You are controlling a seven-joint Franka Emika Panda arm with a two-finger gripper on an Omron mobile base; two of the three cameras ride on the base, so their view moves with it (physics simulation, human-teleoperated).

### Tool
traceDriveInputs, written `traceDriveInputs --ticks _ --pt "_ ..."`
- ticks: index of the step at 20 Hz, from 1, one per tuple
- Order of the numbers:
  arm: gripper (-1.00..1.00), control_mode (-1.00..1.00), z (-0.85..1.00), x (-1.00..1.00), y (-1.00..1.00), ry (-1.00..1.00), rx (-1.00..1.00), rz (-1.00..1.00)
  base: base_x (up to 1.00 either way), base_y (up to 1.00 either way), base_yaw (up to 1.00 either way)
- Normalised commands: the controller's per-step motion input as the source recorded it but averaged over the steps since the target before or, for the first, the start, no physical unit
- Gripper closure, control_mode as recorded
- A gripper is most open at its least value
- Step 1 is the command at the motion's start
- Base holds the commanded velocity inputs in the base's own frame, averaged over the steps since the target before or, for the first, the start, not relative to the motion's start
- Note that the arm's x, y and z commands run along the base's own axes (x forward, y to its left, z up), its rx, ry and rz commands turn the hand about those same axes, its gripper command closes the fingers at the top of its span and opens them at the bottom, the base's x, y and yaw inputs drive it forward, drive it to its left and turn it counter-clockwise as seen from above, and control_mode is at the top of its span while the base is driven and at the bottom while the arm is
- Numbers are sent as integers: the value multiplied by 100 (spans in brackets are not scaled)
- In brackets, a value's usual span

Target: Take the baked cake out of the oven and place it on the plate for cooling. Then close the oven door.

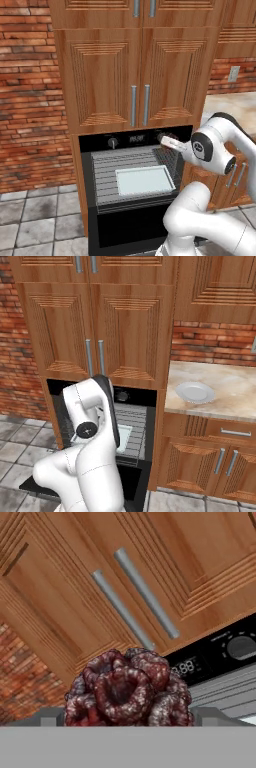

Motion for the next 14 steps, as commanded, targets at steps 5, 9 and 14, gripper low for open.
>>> traceDriveInputs --ticks 5,9,14 --pt "100 -100 15 -42 -90 5 -7 0 0 0 0" --pt "100 -100 1 -40 -68 0 -15 0 0 0 0" --pt "100 -100 13 -24 -18 6 -21 -4 0 0 0"
